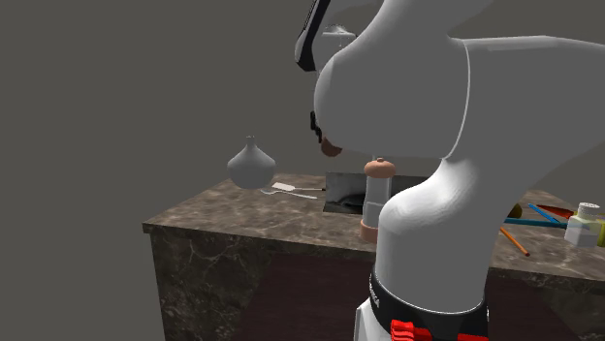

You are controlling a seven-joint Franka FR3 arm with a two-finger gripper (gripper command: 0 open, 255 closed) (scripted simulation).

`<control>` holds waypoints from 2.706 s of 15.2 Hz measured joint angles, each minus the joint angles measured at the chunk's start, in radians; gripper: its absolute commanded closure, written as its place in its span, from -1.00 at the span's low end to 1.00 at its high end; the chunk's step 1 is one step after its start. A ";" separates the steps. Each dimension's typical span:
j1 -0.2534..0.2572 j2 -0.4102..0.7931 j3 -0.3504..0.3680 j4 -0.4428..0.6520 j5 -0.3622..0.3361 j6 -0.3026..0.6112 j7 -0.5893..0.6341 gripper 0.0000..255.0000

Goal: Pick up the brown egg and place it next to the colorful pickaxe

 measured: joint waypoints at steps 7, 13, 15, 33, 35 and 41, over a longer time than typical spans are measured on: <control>-0.092 0.056 -0.045 0.085 0.008 -0.024 -0.147 1.00; -0.161 0.131 -0.080 0.206 0.012 -0.067 -0.263 1.00; -0.185 0.162 -0.090 0.251 0.013 -0.081 -0.302 1.00; -0.278 0.429 -0.138 0.585 0.007 -0.145 -0.469 1.00; -0.278 0.448 -0.140 0.591 0.005 -0.131 -0.471 1.00; -0.277 0.479 -0.144 0.559 0.000 -0.069 -0.465 1.00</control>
